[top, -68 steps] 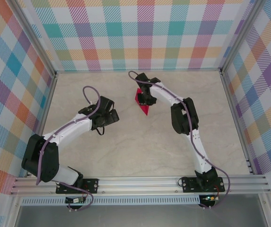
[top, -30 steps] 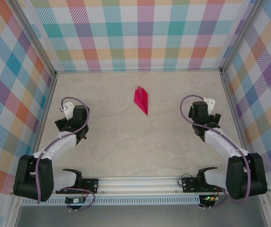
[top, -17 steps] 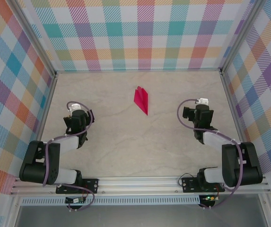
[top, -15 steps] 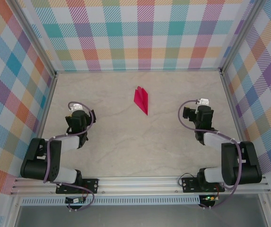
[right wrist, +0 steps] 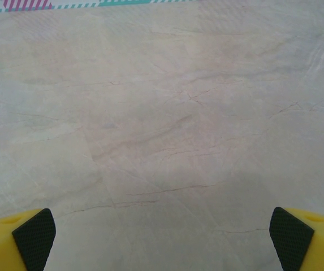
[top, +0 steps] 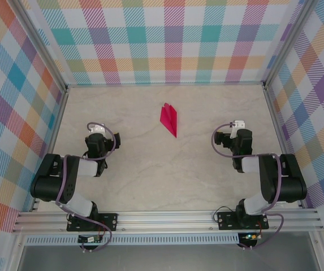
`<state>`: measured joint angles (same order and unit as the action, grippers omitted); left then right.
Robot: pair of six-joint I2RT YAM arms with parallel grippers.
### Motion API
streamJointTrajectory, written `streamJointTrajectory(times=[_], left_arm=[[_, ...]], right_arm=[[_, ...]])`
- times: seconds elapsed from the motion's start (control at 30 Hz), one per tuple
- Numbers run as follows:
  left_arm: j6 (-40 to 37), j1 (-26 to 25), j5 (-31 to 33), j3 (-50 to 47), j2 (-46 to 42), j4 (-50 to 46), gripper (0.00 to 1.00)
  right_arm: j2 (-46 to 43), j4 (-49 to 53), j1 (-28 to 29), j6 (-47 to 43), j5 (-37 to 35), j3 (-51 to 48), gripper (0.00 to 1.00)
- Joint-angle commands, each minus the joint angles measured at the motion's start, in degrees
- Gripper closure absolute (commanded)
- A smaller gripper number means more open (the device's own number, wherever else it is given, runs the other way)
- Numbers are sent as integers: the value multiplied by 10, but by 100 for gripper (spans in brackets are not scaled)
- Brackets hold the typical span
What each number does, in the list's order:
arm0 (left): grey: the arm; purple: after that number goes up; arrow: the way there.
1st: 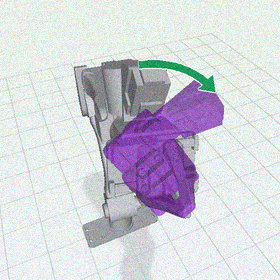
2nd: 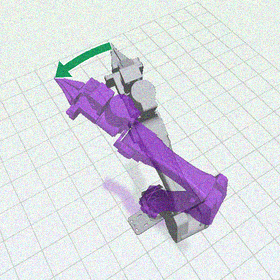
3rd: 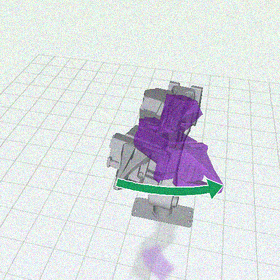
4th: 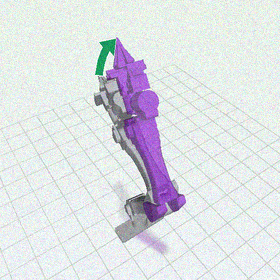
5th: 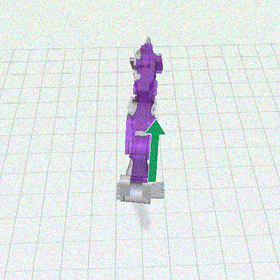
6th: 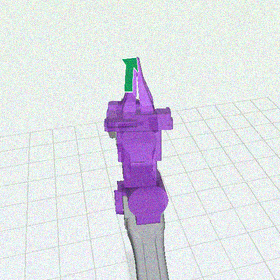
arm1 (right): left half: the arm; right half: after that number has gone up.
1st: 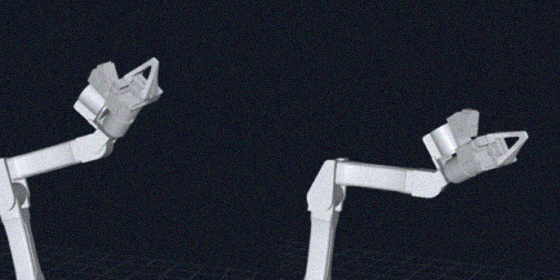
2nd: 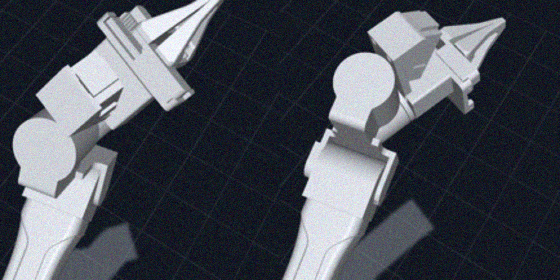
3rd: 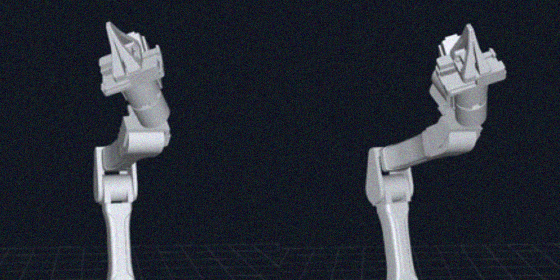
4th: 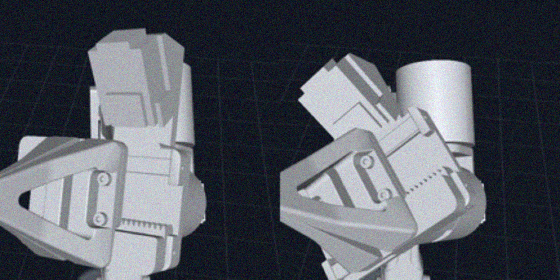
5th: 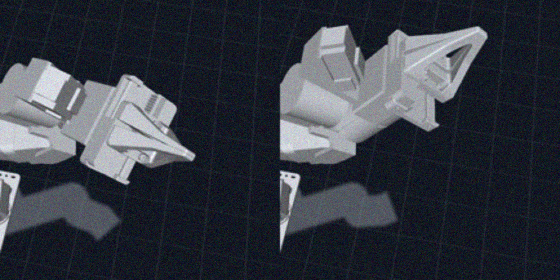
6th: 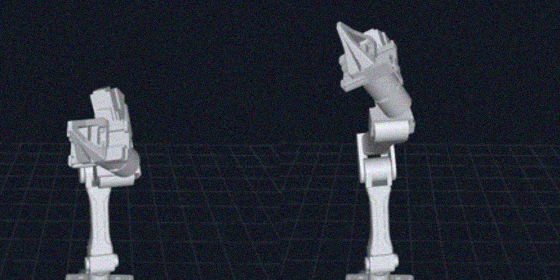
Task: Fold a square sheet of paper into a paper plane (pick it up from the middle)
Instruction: Reset both arms
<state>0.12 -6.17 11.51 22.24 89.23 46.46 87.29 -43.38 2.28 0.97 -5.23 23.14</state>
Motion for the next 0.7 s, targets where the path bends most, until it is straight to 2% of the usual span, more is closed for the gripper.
streamJointTrajectory(times=[0.0, 0.67], left_arm=[[-10, 10, -12, 15, 4, 4, 0], [-11, 10, -16, 17, 5, 1, 0]], right_arm=[[1, -31, -12, 2, 28, 4, 0], [1, -35, -12, 0, 33, 2, 0]])
